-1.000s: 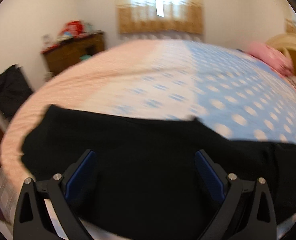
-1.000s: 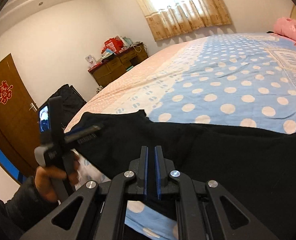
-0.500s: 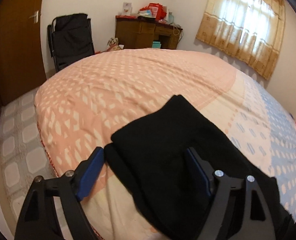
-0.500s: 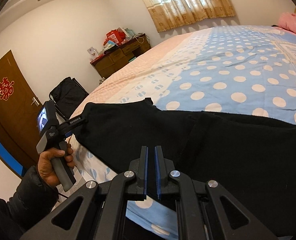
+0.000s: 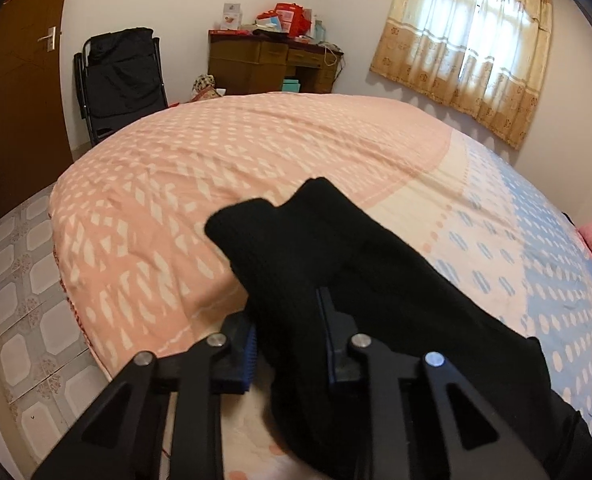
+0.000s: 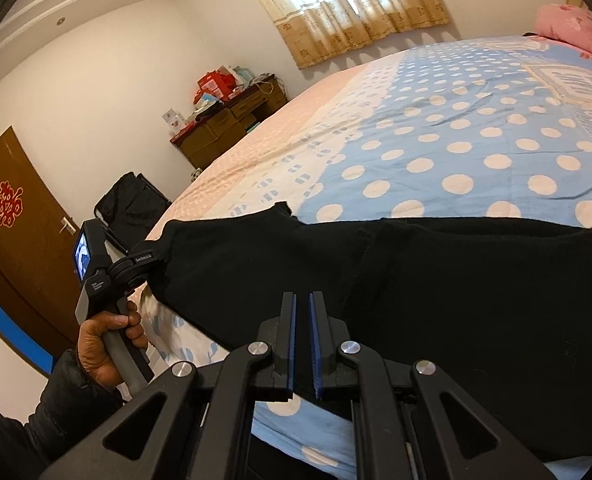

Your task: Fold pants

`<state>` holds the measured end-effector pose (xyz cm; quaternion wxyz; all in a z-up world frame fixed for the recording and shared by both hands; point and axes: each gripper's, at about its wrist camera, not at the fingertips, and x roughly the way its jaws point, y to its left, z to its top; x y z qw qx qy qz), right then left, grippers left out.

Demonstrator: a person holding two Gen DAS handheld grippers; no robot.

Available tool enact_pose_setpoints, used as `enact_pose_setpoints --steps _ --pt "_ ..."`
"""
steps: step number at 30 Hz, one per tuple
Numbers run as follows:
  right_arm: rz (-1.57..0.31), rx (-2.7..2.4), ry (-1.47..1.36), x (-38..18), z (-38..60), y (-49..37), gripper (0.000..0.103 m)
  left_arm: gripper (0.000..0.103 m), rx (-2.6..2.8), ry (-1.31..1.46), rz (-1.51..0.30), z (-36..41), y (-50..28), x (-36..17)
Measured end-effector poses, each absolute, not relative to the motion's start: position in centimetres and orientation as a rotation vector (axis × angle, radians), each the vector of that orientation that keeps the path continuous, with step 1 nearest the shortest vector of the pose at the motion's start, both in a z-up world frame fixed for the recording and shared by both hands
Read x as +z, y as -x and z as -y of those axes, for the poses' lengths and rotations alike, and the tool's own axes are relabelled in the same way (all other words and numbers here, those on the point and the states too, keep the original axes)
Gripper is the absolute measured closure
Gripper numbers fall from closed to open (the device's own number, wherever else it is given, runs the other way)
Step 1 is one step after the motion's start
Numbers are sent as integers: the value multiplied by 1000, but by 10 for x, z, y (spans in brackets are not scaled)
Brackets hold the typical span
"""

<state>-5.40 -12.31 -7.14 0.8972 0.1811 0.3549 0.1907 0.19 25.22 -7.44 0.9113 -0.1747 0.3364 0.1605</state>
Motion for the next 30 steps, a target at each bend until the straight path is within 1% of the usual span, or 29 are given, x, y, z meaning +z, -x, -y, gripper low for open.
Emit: enact_pose_setpoints --steps 4,12,20,30 --pt "-730 353 -411 -74 134 55 96 83 311 362 -698 -251 -5 -71" --pt "-716 220 -482 -78 168 60 96 83 242 275 -601 -222 8 -41" --pt "-717 122 -559 -86 205 70 96 83 87 190 -547 -169 17 -22" --pt "-665 56 -564 -76 235 88 96 84 -162 91 -526 -86 41 -12"
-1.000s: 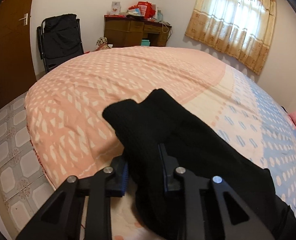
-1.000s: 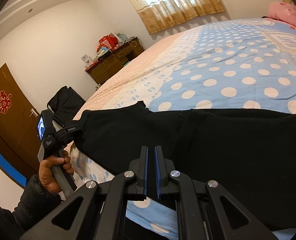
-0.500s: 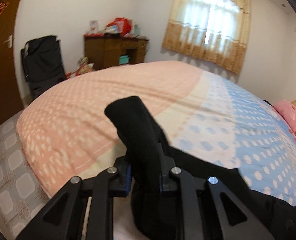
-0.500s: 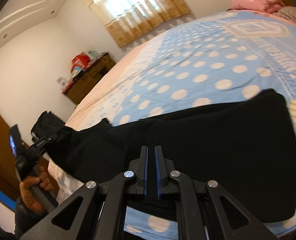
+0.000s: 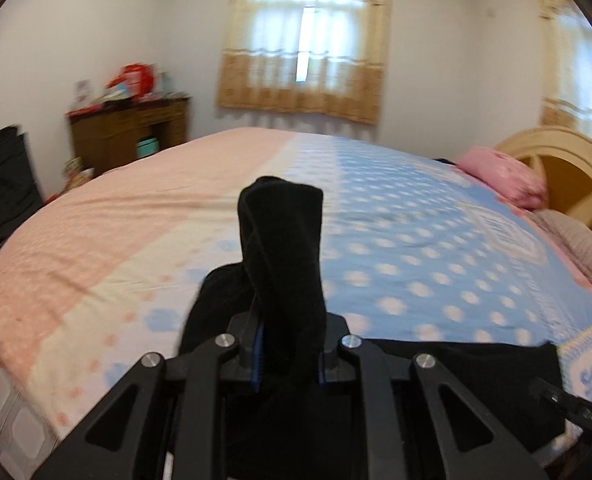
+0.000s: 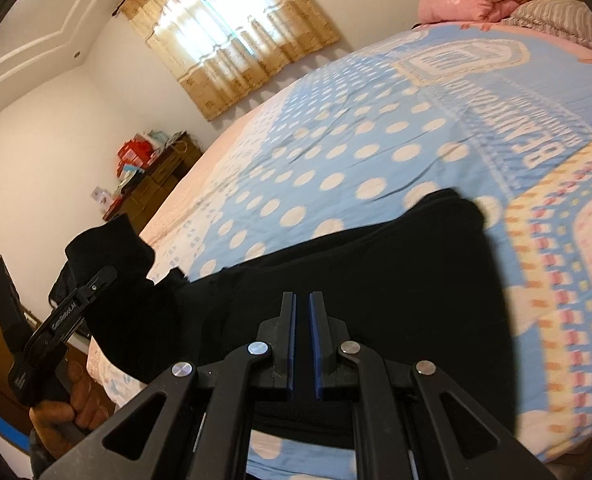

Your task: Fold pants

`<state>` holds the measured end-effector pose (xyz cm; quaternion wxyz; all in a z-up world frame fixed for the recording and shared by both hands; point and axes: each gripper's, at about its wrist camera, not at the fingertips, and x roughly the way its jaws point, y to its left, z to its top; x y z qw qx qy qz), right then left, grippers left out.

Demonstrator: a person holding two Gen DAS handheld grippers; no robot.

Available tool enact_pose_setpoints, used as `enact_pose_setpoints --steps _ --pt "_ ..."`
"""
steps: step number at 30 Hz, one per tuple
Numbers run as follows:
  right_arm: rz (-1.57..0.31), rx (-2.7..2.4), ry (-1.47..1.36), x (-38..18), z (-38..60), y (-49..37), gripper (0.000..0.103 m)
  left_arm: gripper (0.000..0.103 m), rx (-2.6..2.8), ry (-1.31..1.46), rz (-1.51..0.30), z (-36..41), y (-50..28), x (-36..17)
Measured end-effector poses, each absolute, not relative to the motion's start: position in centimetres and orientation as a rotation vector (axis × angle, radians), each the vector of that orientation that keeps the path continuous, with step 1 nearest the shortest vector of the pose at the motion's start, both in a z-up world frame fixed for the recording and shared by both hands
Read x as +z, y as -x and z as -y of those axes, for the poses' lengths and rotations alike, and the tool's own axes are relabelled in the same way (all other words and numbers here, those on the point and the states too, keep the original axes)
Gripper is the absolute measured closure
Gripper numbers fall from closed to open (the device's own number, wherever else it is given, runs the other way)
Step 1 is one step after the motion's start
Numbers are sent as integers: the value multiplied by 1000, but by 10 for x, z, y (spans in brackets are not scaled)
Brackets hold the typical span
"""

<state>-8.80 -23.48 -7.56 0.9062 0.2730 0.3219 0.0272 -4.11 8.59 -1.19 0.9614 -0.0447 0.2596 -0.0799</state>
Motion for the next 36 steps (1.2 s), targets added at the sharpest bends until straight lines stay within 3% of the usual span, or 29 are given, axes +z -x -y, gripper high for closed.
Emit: enact_pose_setpoints --steps 15,29,35,36 --pt "-625 -65 -590 -70 294 137 96 84 -533 -71 -501 37 80 -7" --pt "-611 -138 -612 -69 324 164 96 83 -704 -298 -505 123 116 -40" --pt "-616 -165 -590 -66 327 167 96 76 -734 -427 -548 137 126 -59" --pt "-614 -165 -595 -65 329 167 96 65 -755 -439 -550 137 129 -59"
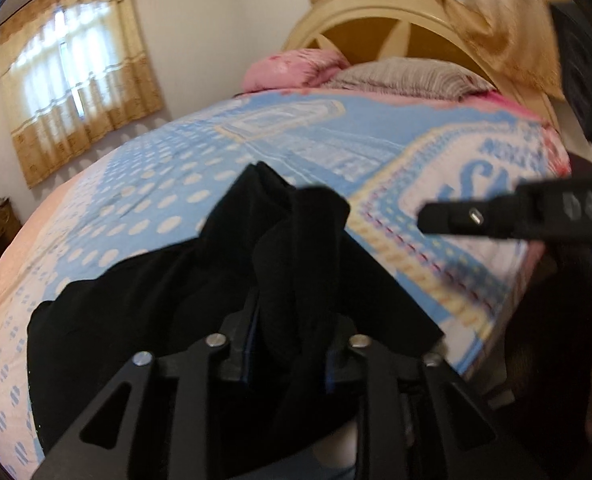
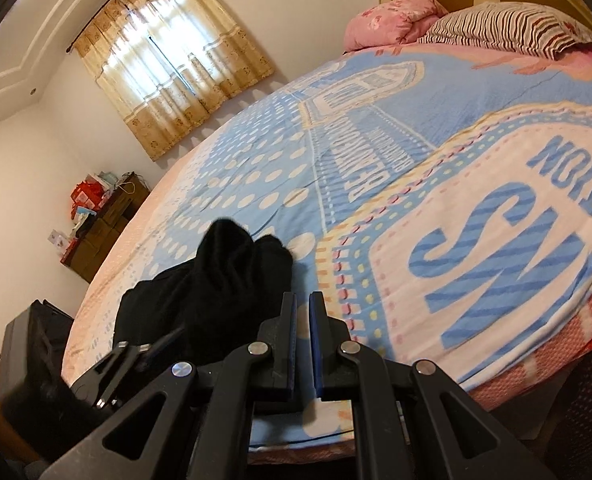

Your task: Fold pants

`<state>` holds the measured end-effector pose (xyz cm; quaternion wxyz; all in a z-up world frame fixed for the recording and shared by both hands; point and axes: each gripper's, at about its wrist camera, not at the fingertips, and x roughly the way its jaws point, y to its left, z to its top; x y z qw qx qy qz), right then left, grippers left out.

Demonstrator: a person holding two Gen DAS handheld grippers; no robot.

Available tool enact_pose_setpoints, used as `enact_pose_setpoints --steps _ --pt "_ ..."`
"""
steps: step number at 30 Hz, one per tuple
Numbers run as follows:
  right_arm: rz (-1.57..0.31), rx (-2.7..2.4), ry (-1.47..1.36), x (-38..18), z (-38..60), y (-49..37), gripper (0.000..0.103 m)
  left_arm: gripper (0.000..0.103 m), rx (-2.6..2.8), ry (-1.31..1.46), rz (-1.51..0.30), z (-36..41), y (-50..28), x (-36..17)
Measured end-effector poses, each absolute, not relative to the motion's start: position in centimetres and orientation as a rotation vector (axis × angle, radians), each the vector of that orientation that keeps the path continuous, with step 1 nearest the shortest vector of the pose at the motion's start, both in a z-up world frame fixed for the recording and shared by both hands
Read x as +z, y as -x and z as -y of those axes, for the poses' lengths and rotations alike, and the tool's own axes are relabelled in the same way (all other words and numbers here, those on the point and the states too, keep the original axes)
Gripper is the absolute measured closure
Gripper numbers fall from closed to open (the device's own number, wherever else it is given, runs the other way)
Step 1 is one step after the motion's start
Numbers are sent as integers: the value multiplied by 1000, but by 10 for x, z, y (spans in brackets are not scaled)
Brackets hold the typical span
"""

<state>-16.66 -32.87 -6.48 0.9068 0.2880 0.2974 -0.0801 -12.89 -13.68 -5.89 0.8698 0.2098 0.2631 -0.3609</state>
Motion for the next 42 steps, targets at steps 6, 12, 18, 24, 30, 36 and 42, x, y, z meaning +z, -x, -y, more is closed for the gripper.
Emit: enact_pose_setpoints --steps 6,12,18,24,30,36,42 --pt "-587 -105 -666 -53 334 171 88 6 -882 -469 -470 105 151 -38" --pt "-566 -13 -526 -40 291 161 52 5 -739 -245 -536 35 110 -16" --pt "-696 -43 -229 -54 236 132 54 3 -415 -97 -617 -29 58 -21" --pt "-797 -97 -260 -75 248 132 95 3 -298 -13 -718 -51 47 -42" --pt "-844 -106 -258 -86 253 143 95 3 -274 -75 -744 -52 42 -52" --pt "-851 -51 -346 -88 270 148 92 3 -252 -128 -797 -49 40 -75" --pt "-641 -97 -291 -34 264 165 91 3 -238 -120 -807 -61 44 -74"
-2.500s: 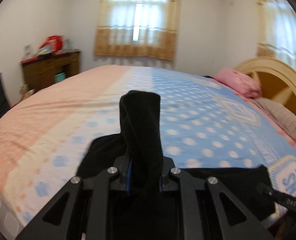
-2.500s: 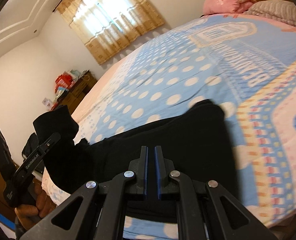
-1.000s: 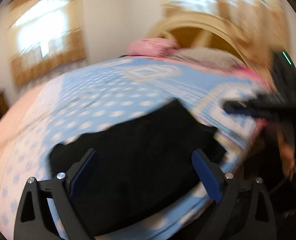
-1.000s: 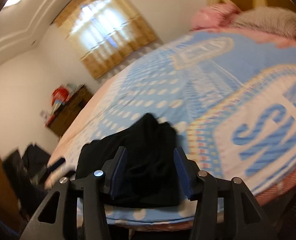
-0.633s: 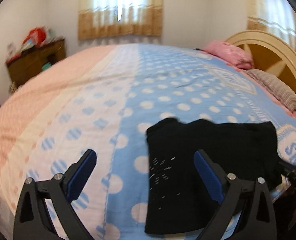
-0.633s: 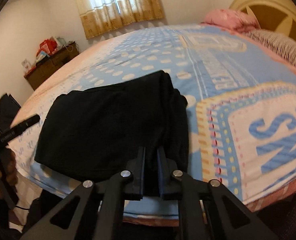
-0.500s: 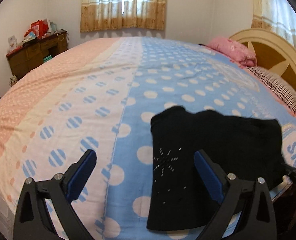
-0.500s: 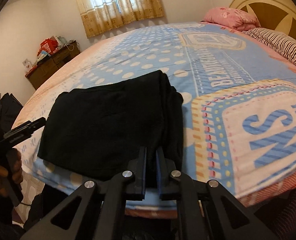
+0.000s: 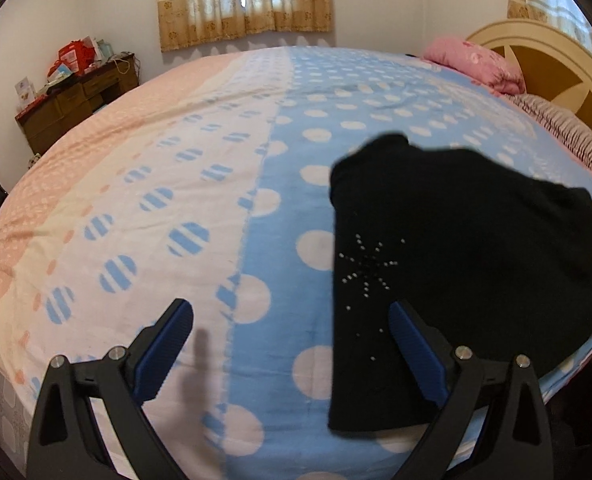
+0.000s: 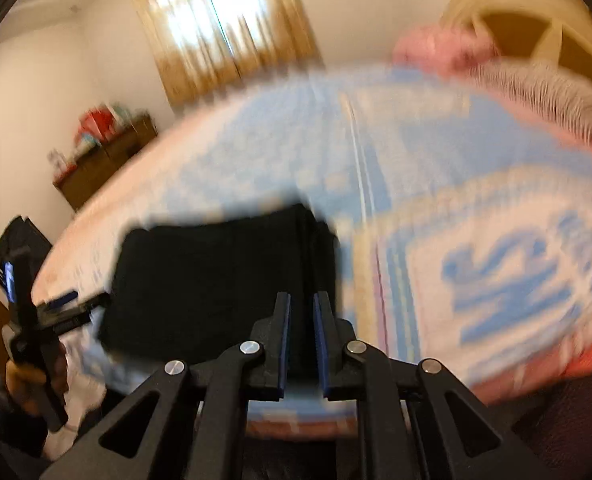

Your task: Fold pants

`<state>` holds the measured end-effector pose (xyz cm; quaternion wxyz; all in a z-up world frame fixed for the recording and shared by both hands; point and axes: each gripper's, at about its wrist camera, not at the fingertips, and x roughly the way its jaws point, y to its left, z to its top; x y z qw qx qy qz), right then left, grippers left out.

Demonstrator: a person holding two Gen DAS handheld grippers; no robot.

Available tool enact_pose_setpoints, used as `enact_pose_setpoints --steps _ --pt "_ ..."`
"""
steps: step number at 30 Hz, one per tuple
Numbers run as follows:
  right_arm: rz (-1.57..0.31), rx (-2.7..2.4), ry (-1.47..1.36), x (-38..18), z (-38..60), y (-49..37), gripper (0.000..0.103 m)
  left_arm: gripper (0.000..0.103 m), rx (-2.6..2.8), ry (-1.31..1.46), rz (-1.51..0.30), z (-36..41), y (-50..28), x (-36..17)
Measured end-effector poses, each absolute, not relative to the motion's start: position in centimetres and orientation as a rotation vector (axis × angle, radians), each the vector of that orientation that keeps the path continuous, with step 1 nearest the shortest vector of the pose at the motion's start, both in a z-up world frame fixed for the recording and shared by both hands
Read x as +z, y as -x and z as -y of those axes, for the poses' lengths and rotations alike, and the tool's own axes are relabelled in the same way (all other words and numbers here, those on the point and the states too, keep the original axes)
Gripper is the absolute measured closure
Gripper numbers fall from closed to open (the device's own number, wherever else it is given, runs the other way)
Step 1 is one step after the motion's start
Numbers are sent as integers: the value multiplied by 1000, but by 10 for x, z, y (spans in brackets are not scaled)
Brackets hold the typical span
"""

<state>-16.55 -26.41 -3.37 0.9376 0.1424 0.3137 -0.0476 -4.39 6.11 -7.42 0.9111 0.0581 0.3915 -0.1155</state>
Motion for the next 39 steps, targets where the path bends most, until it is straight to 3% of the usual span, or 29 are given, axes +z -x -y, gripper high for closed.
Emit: enact_pose_setpoints --steps 6,15,19,23,30,39 --pt "-613 217 -221 -20 202 93 91 3 -224 -46 -750 -68 33 -50" --pt "-871 376 -67 -95 92 -44 93 3 -205 -130 -805 -43 39 -78" --pt "-847 369 -159 -95 96 -58 93 2 -202 -36 -861 -55 36 -91" --pt "-824 408 -253 -82 112 -48 93 2 -211 -53 -847 -51 40 -88" --pt "-573 159 -281 -24 198 37 91 3 -228 -109 -721 -44 32 -45" --pt "-712 -118 -387 -77 283 64 91 2 -244 -110 -709 2 -10 -51"
